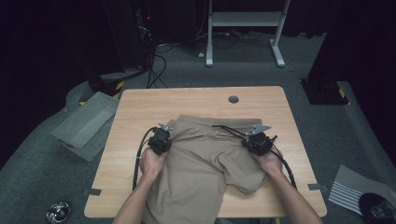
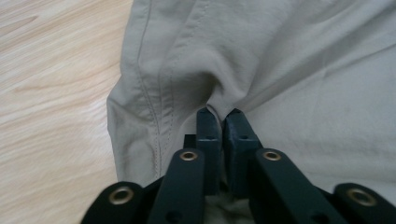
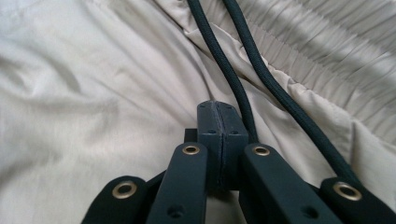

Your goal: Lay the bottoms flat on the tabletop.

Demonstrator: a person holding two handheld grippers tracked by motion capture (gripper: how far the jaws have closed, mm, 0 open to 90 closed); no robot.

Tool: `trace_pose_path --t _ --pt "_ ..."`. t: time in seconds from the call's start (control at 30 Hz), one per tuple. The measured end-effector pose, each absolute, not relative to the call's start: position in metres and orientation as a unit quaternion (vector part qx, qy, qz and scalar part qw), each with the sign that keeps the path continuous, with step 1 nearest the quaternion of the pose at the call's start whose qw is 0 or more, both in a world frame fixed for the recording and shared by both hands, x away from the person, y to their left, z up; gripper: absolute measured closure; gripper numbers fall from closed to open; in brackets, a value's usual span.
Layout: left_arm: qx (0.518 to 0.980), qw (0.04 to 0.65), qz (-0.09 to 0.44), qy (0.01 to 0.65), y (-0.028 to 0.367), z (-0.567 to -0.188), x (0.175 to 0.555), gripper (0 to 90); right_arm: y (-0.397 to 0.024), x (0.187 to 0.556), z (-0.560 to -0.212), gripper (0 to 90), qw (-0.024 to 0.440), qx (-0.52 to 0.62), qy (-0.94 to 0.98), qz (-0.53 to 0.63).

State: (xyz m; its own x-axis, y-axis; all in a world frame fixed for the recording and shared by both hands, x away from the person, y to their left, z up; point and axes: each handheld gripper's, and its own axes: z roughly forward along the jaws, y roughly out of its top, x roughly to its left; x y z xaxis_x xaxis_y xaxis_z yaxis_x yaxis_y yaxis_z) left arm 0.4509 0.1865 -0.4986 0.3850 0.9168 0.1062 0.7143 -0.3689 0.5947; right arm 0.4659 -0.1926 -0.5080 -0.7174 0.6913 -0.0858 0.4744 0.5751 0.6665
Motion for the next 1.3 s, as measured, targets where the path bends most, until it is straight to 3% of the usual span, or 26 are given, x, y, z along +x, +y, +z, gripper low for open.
trace_pose_path --t 0.07,0.13,0.3,0.33,0.4,0.53,0.6,0.77,0.8,0.97,1.0,1.13,1.3 --pt "0.791 0.254 0.217 0.512 0.187 -0.493 0.452 62.4 -0.194 0.464 -0.503 75.9 0.176 0.337 0.863 0.333" --pt "0.783 0.279 0.21 0.514 0.186 -0.488 0.458 51.5 -0.198 0.465 -0.498 71.3 0.179 0.352 0.85 0.348" --pt "0.781 0.288 0.203 0.516 0.172 -0.489 0.483 43.8 -0.208 0.476 -0.491 60.4 0.203 0.397 0.827 0.343" --pt "0.78 0.286 0.201 0.519 0.171 -0.491 0.487 44.9 -0.209 0.479 -0.492 59.8 0.204 0.406 0.825 0.337" --pt "0.784 0.279 0.196 0.519 0.169 -0.495 0.492 56.1 -0.208 0.484 -0.498 60.7 0.197 0.412 0.826 0.329" --pt "0.801 0.256 0.198 0.504 0.169 -0.505 0.486 84.1 -0.205 0.488 -0.513 78.1 0.162 0.405 0.84 0.322" --pt "0.801 0.257 0.197 0.503 0.173 -0.506 0.475 87.5 -0.203 0.487 -0.512 84.7 0.15 0.395 0.847 0.324" --pt "0.806 0.258 0.179 0.501 0.187 -0.503 0.45 87.8 -0.195 0.474 -0.509 85.0 0.143 0.352 0.873 0.306" --pt "0.805 0.263 0.181 0.501 0.19 -0.502 0.448 86.5 -0.195 0.473 -0.508 84.5 0.142 0.348 0.876 0.303" --pt "0.772 0.317 0.18 0.52 0.195 -0.489 0.461 49.4 -0.201 0.474 -0.495 63.5 0.18 0.38 0.843 0.336" --pt "0.768 0.319 0.181 0.525 0.194 -0.487 0.466 45.6 -0.202 0.476 -0.493 61.4 0.193 0.39 0.835 0.338" --pt "0.76 0.315 0.186 0.537 0.188 -0.488 0.485 39.4 -0.208 0.481 -0.491 52.6 0.232 0.426 0.809 0.331" --pt "0.779 0.263 0.181 0.54 0.178 -0.503 0.5 39.5 -0.217 0.493 -0.507 42.7 0.201 0.466 0.806 0.304"
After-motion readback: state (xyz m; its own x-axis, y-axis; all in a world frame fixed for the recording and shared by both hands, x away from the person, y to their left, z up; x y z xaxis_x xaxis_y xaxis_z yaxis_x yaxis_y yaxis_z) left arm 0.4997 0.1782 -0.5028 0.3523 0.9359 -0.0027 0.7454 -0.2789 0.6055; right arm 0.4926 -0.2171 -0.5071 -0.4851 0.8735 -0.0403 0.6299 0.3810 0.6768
